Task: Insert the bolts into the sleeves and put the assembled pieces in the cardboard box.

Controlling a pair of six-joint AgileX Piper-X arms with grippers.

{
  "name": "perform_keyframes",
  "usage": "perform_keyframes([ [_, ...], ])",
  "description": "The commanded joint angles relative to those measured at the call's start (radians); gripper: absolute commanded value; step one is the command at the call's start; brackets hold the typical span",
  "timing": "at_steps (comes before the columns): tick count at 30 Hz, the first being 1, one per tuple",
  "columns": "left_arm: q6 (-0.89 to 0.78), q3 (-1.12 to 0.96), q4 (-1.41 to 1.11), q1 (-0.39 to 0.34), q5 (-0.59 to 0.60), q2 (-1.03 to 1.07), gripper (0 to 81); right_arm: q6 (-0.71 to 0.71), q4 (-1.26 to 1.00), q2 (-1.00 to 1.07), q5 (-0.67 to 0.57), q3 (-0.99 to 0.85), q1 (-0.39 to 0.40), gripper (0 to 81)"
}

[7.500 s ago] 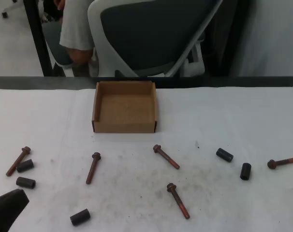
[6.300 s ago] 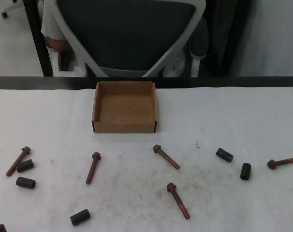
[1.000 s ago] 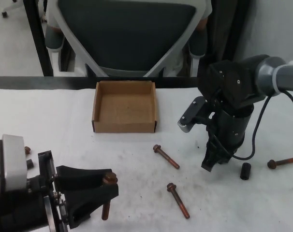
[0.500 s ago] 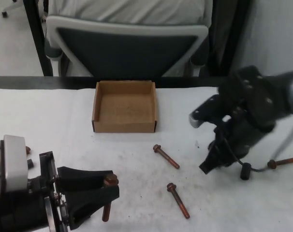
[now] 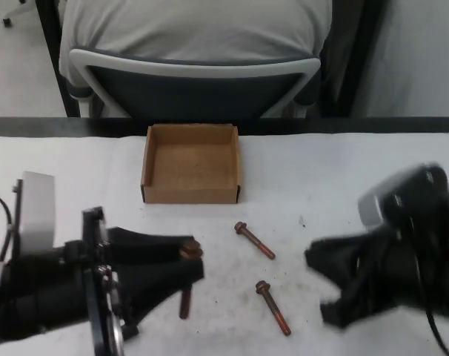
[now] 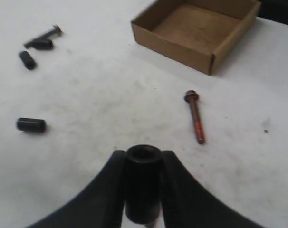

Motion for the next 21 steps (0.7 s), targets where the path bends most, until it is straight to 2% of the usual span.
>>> perform_keyframes([
  [1, -0.013, -0.016, -0.024, -0.032, -0.03, -0.007, 0.8, 0.107, -0.165, -0.102, 0.075, 0.115, 0.164, 0.2],
  [6, -0.06, -0.029, -0.027, -0.068, -0.067, -0.007, 0.8, 0.108, -0.191, -0.096, 0.181, 0.159, 0.325, 0.2],
  [11, -0.135, -0.046, -0.026, -0.069, -0.107, -0.007, 0.8, 0.108, -0.271, -0.092, 0.248, 0.196, 0.432, 0.2],
  [14, -0.18, -0.049, -0.032, -0.069, -0.112, -0.005, 0.8, 0.099, -0.339, -0.092, 0.275, 0.225, 0.462, 0.2],
  [21, -0.194, -0.049, -0.098, -0.072, -0.121, -0.005, 0.8, 0.056, -0.445, -0.092, 0.264, 0.264, 0.464, 0.2],
])
